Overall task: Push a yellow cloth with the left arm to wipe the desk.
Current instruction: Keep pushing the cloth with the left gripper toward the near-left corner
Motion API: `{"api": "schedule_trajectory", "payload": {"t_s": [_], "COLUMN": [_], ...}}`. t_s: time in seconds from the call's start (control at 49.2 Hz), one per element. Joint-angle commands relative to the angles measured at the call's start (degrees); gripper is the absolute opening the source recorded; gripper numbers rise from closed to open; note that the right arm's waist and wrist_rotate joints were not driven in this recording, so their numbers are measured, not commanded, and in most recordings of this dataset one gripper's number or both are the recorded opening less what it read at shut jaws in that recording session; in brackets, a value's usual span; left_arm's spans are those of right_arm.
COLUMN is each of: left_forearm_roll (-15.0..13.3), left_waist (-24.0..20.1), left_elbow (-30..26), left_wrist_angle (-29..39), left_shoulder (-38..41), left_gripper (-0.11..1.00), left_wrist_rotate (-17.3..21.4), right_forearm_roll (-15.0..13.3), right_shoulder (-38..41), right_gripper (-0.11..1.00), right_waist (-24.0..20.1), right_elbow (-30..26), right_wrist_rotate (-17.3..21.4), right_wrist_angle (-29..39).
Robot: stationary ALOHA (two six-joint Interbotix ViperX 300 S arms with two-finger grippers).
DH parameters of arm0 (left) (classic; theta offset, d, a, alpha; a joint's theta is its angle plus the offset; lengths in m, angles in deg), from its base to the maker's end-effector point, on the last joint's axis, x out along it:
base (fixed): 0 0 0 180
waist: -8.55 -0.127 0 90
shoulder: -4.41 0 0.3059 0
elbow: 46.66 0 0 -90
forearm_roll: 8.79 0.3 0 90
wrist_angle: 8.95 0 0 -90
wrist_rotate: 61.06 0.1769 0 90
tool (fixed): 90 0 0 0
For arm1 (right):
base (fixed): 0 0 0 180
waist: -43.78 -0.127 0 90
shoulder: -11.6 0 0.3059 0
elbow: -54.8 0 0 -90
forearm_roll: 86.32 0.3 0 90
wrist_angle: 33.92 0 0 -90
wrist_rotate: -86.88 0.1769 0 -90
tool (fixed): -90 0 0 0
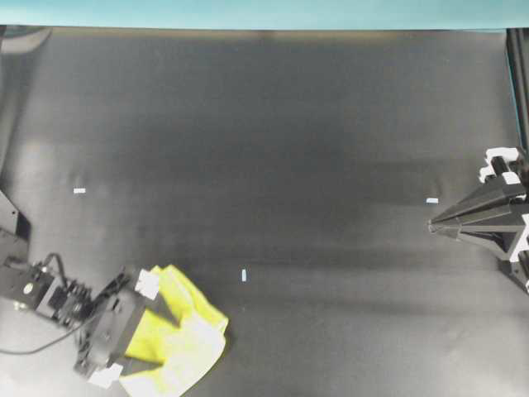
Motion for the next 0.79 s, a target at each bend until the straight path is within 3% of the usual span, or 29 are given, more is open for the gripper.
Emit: {"api": "schedule_trajectory", "payload": {"t_s": [0.0, 0.386, 0.773], "left_forearm_roll": [0.1, 0.1, 0.2], "left_waist": [0.4, -0.1, -0.8], "left_elbow": [-0.4, -1.5, -0.4], "left_wrist_angle": [-0.2, 0.5, 9.5], "left_shoulder": [-0.4, -6.1, -18.3], "left_gripper": [0.82, 0.82, 0.82], "left_wrist_rotate": [-0.1, 0.7, 2.7], "right_forearm_roll": [0.2, 0.2, 0.2], "right_shoulder": [0.4, 0.3, 0.3], "right_gripper": [0.0, 0.0, 0.0], "right_waist": [0.0, 0.0, 0.0], "right_elbow": [-0.4, -0.4, -0.4], "right_wrist_rotate": [0.0, -0.1, -0.1], "right_wrist_angle": [-0.5, -0.4, -0.4]}}
